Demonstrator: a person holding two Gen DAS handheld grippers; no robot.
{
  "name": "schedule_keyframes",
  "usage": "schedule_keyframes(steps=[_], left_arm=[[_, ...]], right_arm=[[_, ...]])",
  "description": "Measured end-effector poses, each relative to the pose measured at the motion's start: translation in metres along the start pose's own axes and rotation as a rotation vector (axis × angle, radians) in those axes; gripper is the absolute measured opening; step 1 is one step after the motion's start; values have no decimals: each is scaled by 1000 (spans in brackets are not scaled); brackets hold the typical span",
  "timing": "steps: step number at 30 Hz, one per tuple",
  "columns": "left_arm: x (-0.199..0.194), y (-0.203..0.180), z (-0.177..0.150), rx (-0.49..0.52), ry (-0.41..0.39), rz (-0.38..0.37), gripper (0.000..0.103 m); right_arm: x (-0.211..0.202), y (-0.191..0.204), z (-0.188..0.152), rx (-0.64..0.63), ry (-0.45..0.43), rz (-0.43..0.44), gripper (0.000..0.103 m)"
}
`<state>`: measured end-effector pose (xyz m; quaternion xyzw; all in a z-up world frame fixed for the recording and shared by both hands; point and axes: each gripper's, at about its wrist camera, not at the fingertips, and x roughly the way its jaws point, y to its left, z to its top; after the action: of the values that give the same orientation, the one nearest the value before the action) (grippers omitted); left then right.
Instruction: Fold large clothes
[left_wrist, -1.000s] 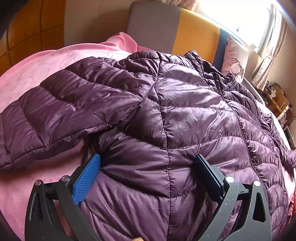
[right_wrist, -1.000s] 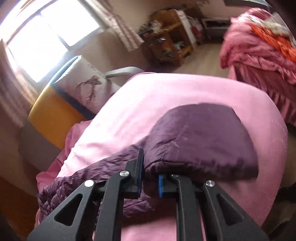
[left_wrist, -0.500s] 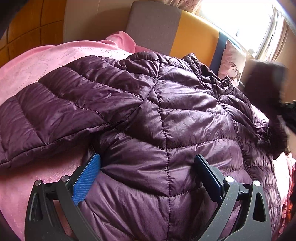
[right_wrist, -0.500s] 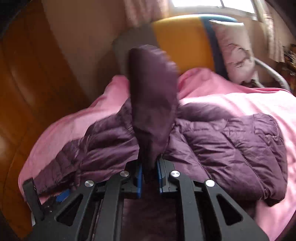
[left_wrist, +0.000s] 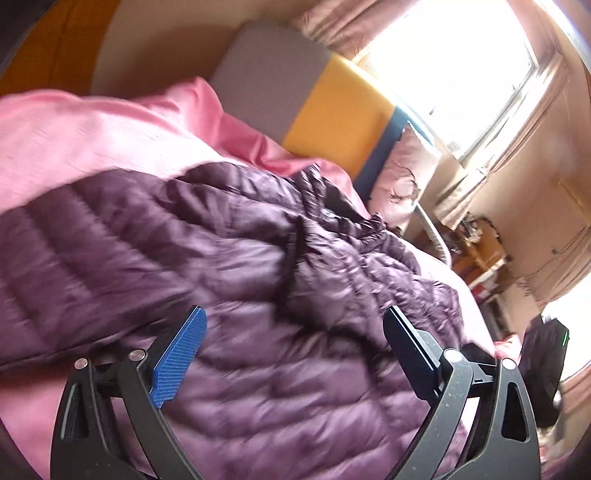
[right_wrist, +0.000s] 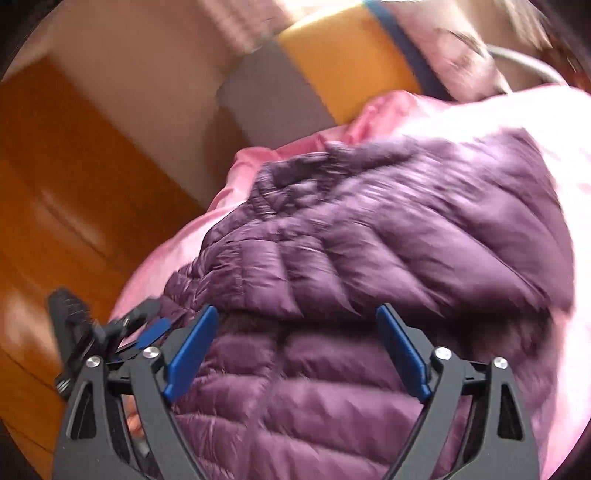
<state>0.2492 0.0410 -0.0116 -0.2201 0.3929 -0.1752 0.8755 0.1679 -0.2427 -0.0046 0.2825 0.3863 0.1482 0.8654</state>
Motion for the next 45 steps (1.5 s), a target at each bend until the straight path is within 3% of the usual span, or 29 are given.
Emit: schedule_keyframes(steps=[4, 7, 8, 9, 13, 16, 19, 21, 23, 25, 30, 32, 36, 41, 45], left_arm=[[44, -6, 13, -35, 67, 4, 95], [69, -16, 16, -23, 129, -5, 50], [76, -19, 15, -6, 148, 15, 22], [77, -20, 15, 8, 142, 30, 11], [51, -14, 15, -15, 63, 13, 7], [27, -3, 15, -13, 7, 49, 6], [24, 10, 11, -10, 13, 133, 6], [28, 22, 0, -19, 43, 172, 6], [30, 26, -8, -14, 66, 161, 6], [28, 25, -10, -3, 53, 150, 6], [23, 20, -7, 18, 24, 125, 6], [23, 14, -9, 41, 24, 113, 6], [22, -1, -4, 107, 0, 127, 6], [18, -1, 2, 133, -41, 167, 6], [44, 10, -9, 151, 22, 214, 6]], right_arm=[[-28, -50, 0, 179, -41, 3, 92], [-33, -83, 2, 312, -92, 22, 92], [-32, -92, 4, 350, -105, 32, 92], [-31, -100, 6, 395, -116, 50, 92], [-34, -116, 16, 505, -203, 125, 93], [-37, -127, 23, 596, -269, 203, 93], [-37, -136, 23, 631, -320, 161, 92], [-35, -147, 20, 652, -298, 133, 83], [-41, -143, 21, 608, -268, 98, 82], [-61, -134, 23, 529, -284, 1, 86], [-86, -82, 43, 230, -311, -124, 86], [-71, -60, 48, 138, -276, -132, 86], [-15, -32, 70, -17, -194, -231, 86], [47, -72, 91, -18, -116, -392, 86], [71, -95, 84, -18, -80, -464, 89]])
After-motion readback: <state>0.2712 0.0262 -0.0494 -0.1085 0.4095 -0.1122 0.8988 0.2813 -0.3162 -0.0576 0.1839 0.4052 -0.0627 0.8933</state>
